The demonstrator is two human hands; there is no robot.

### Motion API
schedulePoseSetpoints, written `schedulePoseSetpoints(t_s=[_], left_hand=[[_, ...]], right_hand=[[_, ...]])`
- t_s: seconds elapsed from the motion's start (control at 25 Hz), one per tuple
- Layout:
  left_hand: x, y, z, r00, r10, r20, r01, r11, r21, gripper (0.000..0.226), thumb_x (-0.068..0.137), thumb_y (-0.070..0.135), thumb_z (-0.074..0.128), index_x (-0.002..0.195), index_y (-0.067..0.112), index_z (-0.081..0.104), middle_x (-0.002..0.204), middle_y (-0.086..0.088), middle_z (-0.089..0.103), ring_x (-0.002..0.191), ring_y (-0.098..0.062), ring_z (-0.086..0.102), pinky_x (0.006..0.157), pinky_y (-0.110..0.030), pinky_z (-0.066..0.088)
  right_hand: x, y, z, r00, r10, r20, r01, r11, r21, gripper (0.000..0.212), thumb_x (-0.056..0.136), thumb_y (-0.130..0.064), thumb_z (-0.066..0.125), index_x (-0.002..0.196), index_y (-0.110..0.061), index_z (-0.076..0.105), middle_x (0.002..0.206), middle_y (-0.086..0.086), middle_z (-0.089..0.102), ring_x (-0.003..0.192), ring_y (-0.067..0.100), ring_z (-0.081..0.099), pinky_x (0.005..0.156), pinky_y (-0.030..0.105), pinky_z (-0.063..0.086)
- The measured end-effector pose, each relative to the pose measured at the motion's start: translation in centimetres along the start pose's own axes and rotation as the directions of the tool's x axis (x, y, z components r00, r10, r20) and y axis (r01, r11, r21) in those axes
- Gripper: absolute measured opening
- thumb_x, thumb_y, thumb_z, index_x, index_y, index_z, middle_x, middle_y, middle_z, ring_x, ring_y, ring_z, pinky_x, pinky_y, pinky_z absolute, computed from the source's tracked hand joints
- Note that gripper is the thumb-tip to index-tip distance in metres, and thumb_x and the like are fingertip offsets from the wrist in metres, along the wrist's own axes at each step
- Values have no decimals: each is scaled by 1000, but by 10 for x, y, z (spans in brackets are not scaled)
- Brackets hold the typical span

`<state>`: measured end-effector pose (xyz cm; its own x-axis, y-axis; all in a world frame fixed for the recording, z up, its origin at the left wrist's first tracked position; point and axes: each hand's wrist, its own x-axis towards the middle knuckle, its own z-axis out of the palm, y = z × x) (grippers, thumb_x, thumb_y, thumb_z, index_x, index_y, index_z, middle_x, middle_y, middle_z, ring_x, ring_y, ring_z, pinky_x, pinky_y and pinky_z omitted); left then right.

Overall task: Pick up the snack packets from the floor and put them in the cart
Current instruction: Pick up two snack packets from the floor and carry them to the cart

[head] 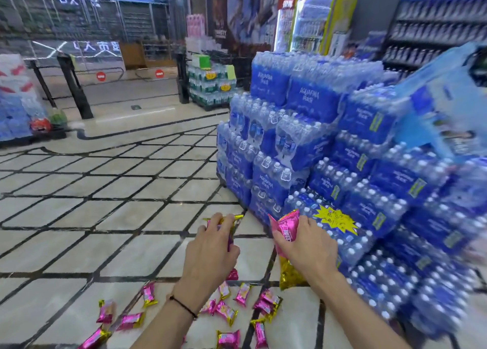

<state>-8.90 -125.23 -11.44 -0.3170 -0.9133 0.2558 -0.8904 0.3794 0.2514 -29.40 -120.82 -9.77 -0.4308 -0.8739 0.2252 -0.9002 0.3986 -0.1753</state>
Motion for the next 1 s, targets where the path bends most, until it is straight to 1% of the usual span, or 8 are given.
schedulePoseSetpoints(t_s=[0.24,0.32,0.44,0.52,0.68,0.84,0.92,1.0], left_hand=[[0,77,36,961,263,90,-256,964,-76,55,84,36,56,136,31,37,135,6,43,105,-27,54,69,-39,50],[-5,120,49,923,369,108,-355,926,-127,57,84,35,57,138,30,38,135,4,45,105,-29,56,70,-40,51],[-29,197,64,845,514,149,-481,852,-209,59,84,36,57,139,30,37,138,5,42,104,-29,56,70,-41,51],[-53,245,69,781,601,171,-553,792,-261,59,84,36,55,139,31,35,138,5,40,105,-29,54,71,-41,50],[-104,329,77,679,707,197,-632,700,-332,62,86,36,55,143,31,33,138,4,41,112,-30,54,79,-45,53],[-172,423,86,534,823,196,-732,565,-381,62,87,38,55,144,30,32,141,1,40,108,-30,56,75,-43,52],[-205,463,93,502,844,189,-738,532,-416,62,87,39,55,144,31,33,139,1,42,109,-30,57,75,-42,51],[-245,507,101,509,837,201,-712,541,-448,61,86,40,56,142,32,33,134,1,43,108,-30,57,75,-45,53]], right_hand=[[-54,87,-22,960,273,-53,-276,960,-54,68,85,-79,35,105,-17,56,104,3,64,94,29,65,69,37,46],[-84,125,-36,919,383,-95,-390,918,-77,68,86,-80,34,102,-17,56,101,3,64,93,29,66,66,36,43],[-130,187,-60,835,525,-165,-543,835,-93,69,86,-81,35,98,-17,58,97,4,66,89,28,66,68,37,47],[-163,225,-76,780,599,-179,-620,778,-100,70,86,-80,35,100,-16,60,97,4,67,88,28,66,69,37,49],[-233,293,-107,682,702,-208,-730,670,-133,65,88,-72,42,111,-13,57,104,6,66,94,28,66,68,36,46],[-311,366,-136,578,774,-258,-815,560,-147,68,87,-72,43,112,-12,58,102,5,66,90,25,65,68,35,47],[-345,400,-145,548,798,-252,-836,523,-163,67,88,-72,42,112,-12,57,99,3,65,82,21,61,64,32,43],[-381,444,-153,533,812,-239,-846,505,-170,64,90,-71,42,109,-12,58,95,2,63,75,17,53,60,30,40]])
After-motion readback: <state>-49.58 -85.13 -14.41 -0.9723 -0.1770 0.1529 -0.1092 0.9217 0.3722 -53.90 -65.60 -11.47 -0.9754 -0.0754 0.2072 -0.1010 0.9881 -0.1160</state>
